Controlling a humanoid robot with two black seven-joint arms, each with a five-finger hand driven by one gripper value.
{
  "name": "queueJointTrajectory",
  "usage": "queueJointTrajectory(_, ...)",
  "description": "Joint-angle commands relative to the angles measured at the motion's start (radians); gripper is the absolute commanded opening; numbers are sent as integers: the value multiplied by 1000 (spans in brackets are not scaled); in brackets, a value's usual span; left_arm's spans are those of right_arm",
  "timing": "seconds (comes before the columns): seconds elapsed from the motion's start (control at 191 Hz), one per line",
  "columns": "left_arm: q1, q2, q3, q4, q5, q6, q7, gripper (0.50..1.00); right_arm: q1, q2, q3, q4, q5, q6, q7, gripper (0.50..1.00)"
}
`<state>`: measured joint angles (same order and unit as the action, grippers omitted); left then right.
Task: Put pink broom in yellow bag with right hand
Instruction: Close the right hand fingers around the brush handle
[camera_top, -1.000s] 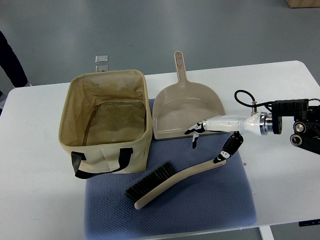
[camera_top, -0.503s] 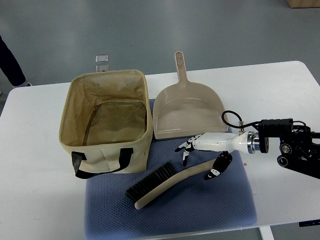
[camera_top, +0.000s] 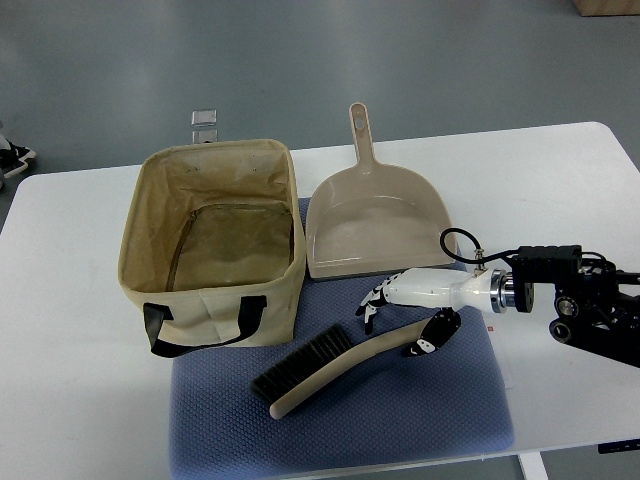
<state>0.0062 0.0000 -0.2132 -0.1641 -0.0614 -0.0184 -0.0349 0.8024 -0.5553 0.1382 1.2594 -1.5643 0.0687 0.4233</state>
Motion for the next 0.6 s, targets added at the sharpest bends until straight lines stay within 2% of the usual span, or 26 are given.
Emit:
queueJointTrajectory(0.0, 0, 0, 0, 0, 0, 0, 0, 1000, 0, 0, 0, 0, 0, 0, 2, 783)
queueJointTrajectory(0.084, 0, 0, 0, 0, 0, 0, 0, 1000, 0, 0, -2, 0, -10, 2, 3, 752)
queueJointTrajectory(0.215, 0, 0, 0, 0, 0, 0, 0, 1000, -12, 2, -2, 0, -34, 3, 9, 660)
queueJointTrajectory(0.277, 0, 0, 0, 0, 0, 0, 0, 1000, -12, 0, -2, 0, -34, 3, 11, 633)
queueJointTrajectory(0.44, 0, 0, 0, 0, 0, 0, 0, 1000, -9, -9, 0, 2, -34, 2, 14, 500)
queueJointTrajectory(0.597, 0, 0, 0, 0, 0, 0, 0, 1000, -5, -29, 14, 2, -31, 0, 46, 500)
